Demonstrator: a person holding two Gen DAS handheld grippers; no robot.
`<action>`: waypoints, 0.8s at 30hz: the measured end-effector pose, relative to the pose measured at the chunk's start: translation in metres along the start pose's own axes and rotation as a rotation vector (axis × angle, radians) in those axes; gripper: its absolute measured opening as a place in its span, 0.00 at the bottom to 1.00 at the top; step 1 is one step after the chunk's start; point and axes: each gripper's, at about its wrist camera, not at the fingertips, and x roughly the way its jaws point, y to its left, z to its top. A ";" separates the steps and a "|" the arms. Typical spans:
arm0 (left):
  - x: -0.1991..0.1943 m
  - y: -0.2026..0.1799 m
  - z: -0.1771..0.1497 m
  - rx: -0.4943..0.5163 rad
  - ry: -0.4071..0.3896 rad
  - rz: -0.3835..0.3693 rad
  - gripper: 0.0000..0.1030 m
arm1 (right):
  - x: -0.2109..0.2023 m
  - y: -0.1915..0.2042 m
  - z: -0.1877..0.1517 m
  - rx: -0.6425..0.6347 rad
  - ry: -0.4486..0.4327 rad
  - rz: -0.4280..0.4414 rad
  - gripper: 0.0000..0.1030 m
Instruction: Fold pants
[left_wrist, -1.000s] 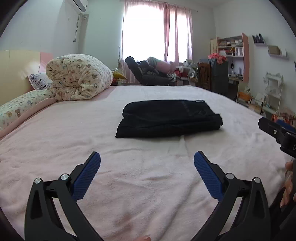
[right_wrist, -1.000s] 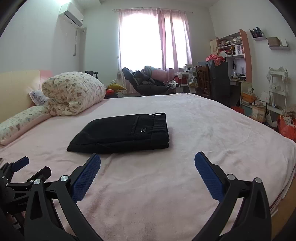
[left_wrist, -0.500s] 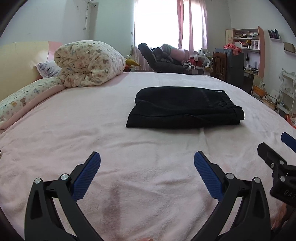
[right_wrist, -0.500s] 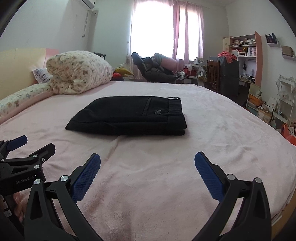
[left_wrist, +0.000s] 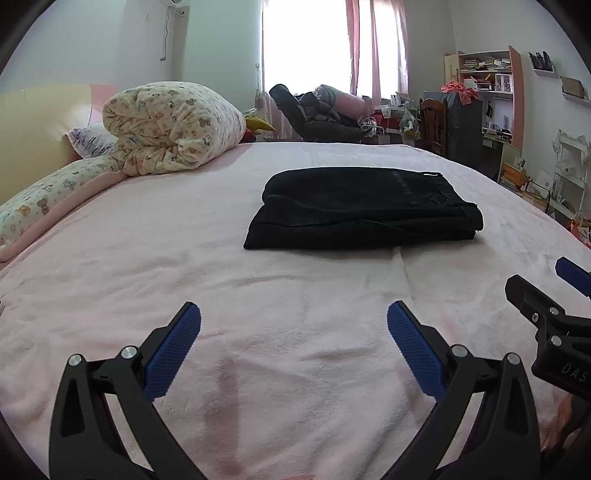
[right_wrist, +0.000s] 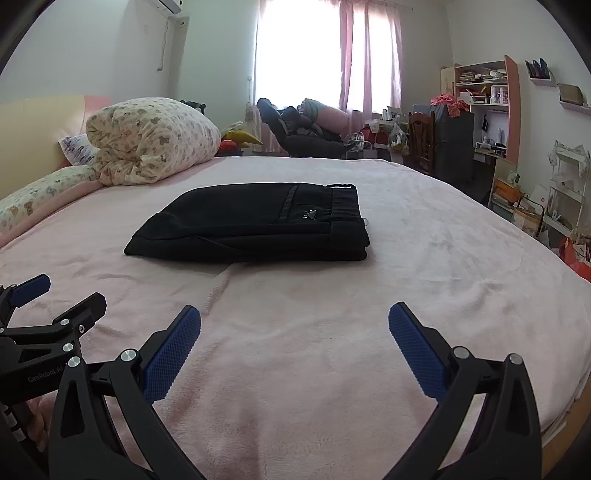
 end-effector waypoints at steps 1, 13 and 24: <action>0.000 0.000 0.000 0.001 0.001 0.001 0.98 | 0.000 0.000 0.000 -0.002 -0.001 0.000 0.99; 0.001 0.000 0.002 0.011 0.001 0.001 0.98 | 0.000 0.002 0.000 -0.004 -0.002 -0.005 0.99; 0.000 -0.001 0.001 0.008 -0.001 0.001 0.98 | -0.001 0.002 -0.001 -0.004 -0.003 -0.005 0.99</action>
